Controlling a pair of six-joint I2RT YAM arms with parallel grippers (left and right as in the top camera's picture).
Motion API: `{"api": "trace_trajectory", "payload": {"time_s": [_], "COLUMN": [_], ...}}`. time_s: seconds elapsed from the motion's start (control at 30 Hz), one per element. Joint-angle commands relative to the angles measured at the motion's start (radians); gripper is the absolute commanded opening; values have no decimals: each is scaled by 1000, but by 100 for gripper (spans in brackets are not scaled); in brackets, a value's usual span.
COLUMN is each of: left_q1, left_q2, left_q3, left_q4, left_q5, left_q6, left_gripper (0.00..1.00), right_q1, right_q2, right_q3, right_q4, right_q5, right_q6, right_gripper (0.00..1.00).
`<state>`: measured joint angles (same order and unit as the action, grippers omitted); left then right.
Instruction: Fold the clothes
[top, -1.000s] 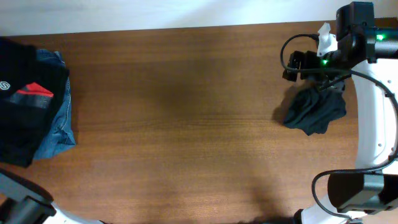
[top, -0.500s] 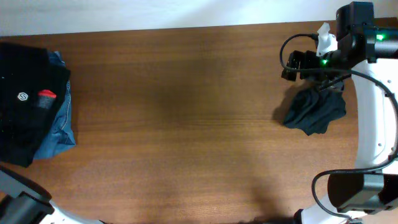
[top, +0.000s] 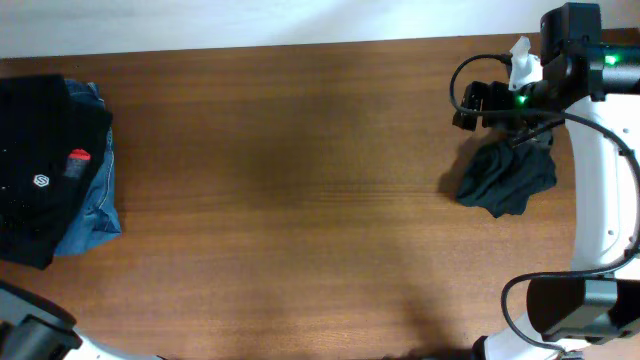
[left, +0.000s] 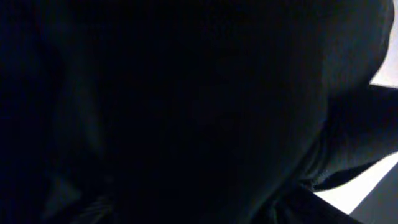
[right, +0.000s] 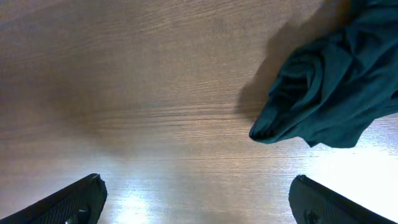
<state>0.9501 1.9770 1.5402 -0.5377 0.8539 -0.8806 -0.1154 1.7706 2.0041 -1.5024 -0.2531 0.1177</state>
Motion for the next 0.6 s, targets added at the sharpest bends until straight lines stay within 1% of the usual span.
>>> {"api": "trace_trajectory", "payload": {"time_s": [0.0, 0.03, 0.23, 0.43, 0.47, 0.57], "left_q1": [6, 6, 8, 11, 13, 24], "left_q2": [2, 2, -3, -74, -96, -170], "left_q3": [-5, -5, -5, -4, -4, -4], "left_q4": [-18, -18, -18, -34, -56, -140], "left_q5": [-16, -16, -13, -17, -29, -135], "left_q6": [15, 16, 38, 72, 88, 138], "left_gripper": [96, 99, 99, 99, 99, 99], "right_q1": [-8, -8, -8, -8, -9, -8], "right_q2": [6, 9, 49, 91, 91, 91], "right_q3": [-5, -5, -5, -5, -5, -5], "right_q4": [1, 2, 0, 4, 9, 19], "right_q5": [-5, -6, -6, -26, -24, -24], "right_q6": [-10, -10, -13, -13, -13, -13], "right_gripper": [99, 99, 99, 99, 99, 99]}}
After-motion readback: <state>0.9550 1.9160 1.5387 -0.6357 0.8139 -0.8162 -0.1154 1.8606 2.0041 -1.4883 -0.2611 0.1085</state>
